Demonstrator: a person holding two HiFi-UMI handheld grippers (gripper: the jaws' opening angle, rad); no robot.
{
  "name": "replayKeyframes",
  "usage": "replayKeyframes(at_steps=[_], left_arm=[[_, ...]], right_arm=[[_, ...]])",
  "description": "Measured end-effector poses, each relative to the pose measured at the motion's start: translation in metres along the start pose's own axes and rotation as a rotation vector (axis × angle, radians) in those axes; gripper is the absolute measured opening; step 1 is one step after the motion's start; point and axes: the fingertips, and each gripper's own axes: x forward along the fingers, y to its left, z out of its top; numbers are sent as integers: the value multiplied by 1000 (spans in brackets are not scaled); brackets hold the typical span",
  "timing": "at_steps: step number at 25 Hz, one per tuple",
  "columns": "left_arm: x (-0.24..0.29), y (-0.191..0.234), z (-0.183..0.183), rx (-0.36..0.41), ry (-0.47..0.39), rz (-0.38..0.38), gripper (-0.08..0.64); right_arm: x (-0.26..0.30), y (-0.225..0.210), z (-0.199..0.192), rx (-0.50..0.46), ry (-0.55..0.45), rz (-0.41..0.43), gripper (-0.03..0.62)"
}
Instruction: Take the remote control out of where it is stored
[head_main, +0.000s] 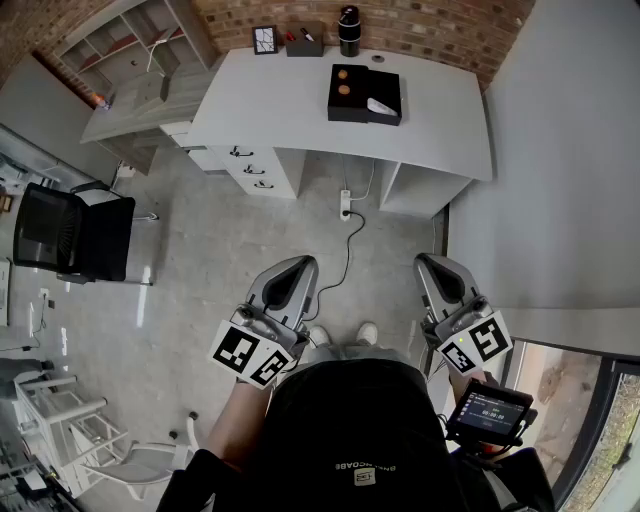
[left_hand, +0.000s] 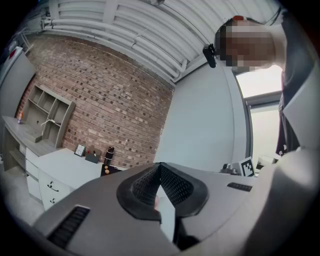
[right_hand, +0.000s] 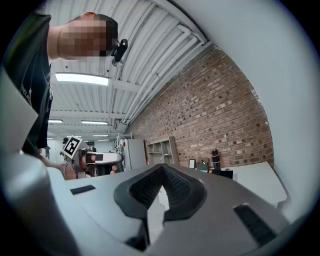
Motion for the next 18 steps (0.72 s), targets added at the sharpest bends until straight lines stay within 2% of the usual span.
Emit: replayKeyframes(at_steps=[6,13,18], left_arm=[[-23,2,3,47,-14,-22,8],[-40,12,5,23,-16,-13,8],[-59,22,7,-11,-26,-22,8]], right_arm=[[6,23,0,-1,-10,13,5],[12,39,7,2,-34,34,5],[16,49,6,4,-42,16,5]])
